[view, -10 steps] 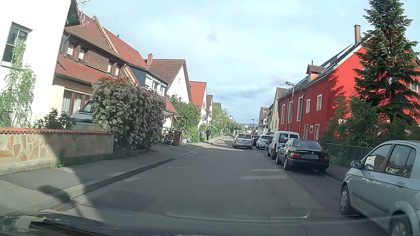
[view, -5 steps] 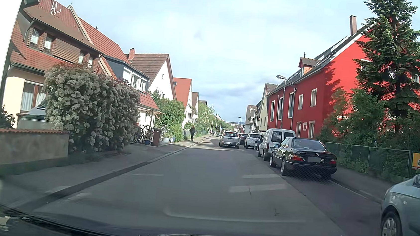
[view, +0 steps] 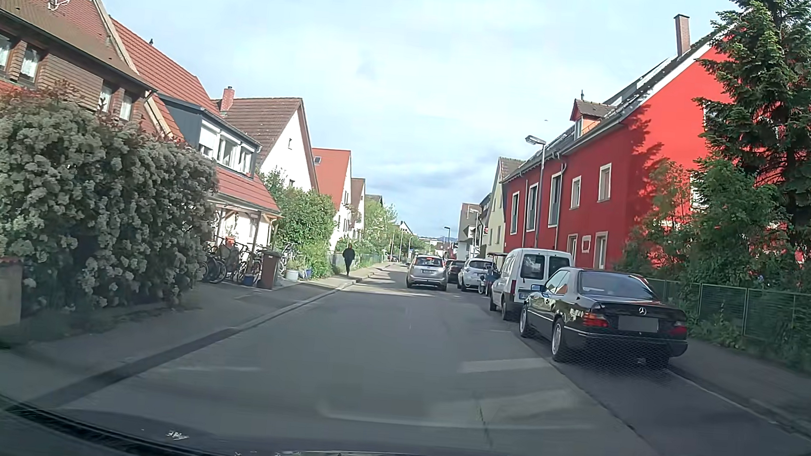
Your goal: Follow the waypoints while adhering to traffic rules and regulations
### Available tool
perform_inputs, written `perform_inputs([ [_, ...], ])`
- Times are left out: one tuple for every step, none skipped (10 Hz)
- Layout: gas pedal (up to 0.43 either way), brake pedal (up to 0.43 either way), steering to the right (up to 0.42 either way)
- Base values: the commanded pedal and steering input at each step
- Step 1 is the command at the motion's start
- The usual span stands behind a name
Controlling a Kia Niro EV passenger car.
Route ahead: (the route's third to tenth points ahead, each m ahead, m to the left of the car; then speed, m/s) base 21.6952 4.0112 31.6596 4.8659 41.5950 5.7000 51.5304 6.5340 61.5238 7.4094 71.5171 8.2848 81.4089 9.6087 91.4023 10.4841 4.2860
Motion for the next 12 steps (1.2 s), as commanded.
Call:
perform_inputs([
  [0.000,0.000,0.037],
  [0.000,0.000,0.031],
  [0.000,0.000,0.021],
  [0.000,0.024,0.014],
  [0.000,0.067,0.011],
  [0.000,0.098,0.011],
  [0.000,0.116,0.009],
  [0.000,0.128,0.004],
  [0.000,0.134,0.001],
  [0.000,0.140,0.000],
  [0.000,0.140,0.000],
  [0.000,0.140,-0.001],
])
